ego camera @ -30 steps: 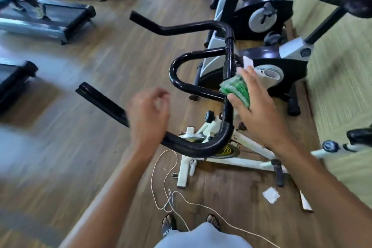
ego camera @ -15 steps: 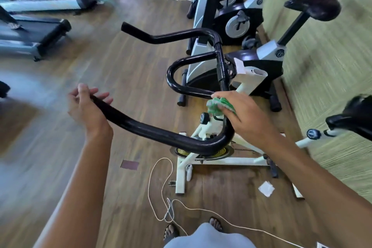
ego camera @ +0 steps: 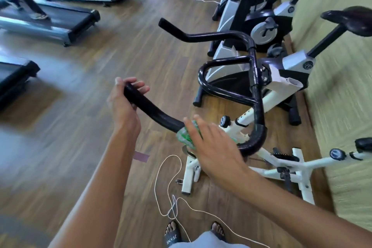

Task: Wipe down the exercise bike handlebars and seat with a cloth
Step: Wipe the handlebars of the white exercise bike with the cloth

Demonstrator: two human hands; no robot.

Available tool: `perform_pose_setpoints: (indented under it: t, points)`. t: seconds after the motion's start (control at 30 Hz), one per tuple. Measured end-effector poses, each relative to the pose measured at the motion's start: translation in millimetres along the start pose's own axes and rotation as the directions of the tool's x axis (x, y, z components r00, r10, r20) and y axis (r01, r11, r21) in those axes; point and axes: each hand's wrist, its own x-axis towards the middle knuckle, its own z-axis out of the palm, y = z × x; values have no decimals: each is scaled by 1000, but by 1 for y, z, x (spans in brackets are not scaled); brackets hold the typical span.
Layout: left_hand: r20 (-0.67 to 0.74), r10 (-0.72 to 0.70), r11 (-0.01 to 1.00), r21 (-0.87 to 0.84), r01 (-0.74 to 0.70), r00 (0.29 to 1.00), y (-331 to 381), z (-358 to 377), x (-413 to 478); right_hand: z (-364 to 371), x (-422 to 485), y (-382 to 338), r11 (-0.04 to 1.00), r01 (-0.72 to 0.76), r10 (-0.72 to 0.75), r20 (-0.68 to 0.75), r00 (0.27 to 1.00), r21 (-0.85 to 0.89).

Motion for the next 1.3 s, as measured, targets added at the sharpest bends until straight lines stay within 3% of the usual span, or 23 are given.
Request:
perform_pose_setpoints:
  t: [0.17,0.27,0.4,0.5,0.7,0.93,1.0,1.03,1.1,1.17,1.23,1.3]
  points:
    - [68,-54,971,236,37,996,8,-19,10,18,106,-61,947,-90,108,-41,993,309]
    - [108,-114,971,220,88,988,19,-24,14,14,145,-77,862,-29,84,-86,993,506]
    - [155,-216,941,297,163,964,25,-28,13,17,127,-66,898,-19,56,-73,996,439]
    - [162,-221,930,331,158,962,28,-28,10,19,92,-47,979,9,8,-83,997,206]
    - [151,-240,934,304,186,959,29,-29,13,16,142,-81,869,-25,79,-90,993,495]
    - [167,-222,936,312,163,961,28,-30,11,6,81,-42,990,51,-53,18,998,130]
    - [135,-200,937,315,149,971,29,-27,6,-4,80,-32,978,54,-64,41,997,202]
    - [118,-189,935,324,142,975,30,-25,4,-7,83,-28,946,10,-37,78,996,323]
    - [71,-150,939,324,119,986,33,-22,-1,-22,95,-19,757,-184,46,229,972,627]
    - [-12,-65,956,287,66,998,35,-21,-9,-41,113,-13,538,-226,127,187,974,812]
    - [-94,22,966,258,3,995,38,-23,-19,-60,132,-21,257,-229,120,204,972,939]
    - [-117,55,965,261,-22,992,47,-22,-27,-70,146,-36,-111,-324,80,333,939,940]
